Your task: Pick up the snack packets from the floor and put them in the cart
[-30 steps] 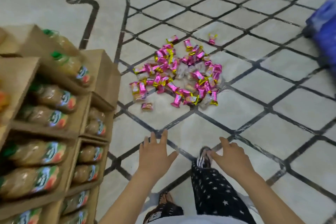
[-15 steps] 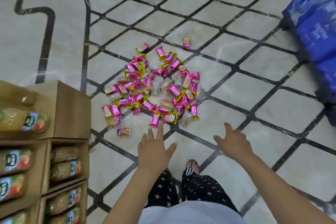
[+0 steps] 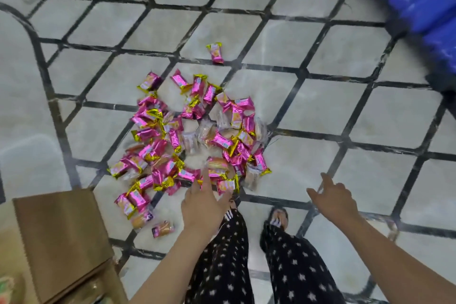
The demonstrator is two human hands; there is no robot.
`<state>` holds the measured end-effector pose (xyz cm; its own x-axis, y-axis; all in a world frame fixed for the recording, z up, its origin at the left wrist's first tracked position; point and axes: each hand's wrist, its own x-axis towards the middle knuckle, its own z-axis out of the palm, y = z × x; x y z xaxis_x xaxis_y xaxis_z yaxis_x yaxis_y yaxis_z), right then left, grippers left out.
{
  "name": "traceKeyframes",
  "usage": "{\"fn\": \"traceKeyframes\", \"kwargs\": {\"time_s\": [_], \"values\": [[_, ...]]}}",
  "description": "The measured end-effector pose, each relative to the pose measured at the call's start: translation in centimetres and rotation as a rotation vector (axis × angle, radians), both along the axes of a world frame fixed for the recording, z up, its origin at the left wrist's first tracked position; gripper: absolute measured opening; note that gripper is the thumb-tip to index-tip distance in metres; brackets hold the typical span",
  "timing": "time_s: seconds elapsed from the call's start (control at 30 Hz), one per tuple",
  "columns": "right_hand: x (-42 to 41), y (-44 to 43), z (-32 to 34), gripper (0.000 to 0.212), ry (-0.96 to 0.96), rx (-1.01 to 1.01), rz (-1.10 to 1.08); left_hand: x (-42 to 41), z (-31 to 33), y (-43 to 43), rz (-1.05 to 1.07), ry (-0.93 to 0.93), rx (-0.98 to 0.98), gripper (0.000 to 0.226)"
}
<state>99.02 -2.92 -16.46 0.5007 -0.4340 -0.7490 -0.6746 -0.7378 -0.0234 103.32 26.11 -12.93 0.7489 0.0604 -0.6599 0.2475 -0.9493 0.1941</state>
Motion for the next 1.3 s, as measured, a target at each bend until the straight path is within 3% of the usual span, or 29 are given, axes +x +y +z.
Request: {"fn": "traceKeyframes", "kwargs": {"time_s": [0.17, 0.37, 0.47, 0.57, 0.7, 0.87, 1.07, 1.17, 1.3], "values": [[4.4, 0.6, -12.2, 0.074, -0.050, 0.056, 0.029, 6.0, -12.6, -2.3, 0.015, -0.032, 0.100, 0.098], [7.5, 1.6, -31.5, 0.076, -0.096, 0.077, 0.090, 9.8, -31.5, -5.6, 0.108, -0.098, 0.227, 0.114], [8.4, 1.8, -40.8, 0.076, -0.122, 0.090, 0.011, 10.8, -40.0, -6.6, 0.215, -0.171, 0.203, 0.110], [9.0, 2.5, -48.1, 0.080, -0.141, 0.095, -0.063, 12.0, -46.2, -6.7, 0.286, -0.232, 0.191, 0.114], [8.3, 4.2, -54.4, 0.088, -0.128, 0.127, 0.032, 14.2, -51.9, -5.9, 0.378, -0.267, 0.192, 0.120], [7.3, 5.5, -57.1, 0.096, -0.149, 0.103, 0.030, 16.7, -55.3, -5.1, 0.614, -0.259, 0.055, 0.105], [7.3, 5.2, -56.7, 0.074, -0.281, 0.123, -0.209, 18.1, -54.6, -5.9, 0.713, -0.320, -0.163, 0.099], [8.0, 3.6, -53.7, 0.075, -0.362, 0.162, -0.337, 18.0, -51.8, -6.2, 0.612, -0.316, -0.159, 0.099], [10.0, 1.0, -47.0, 0.080, -0.428, 0.151, -0.326, 17.8, -45.5, -6.9, 0.433, -0.264, -0.186, 0.097]]}}
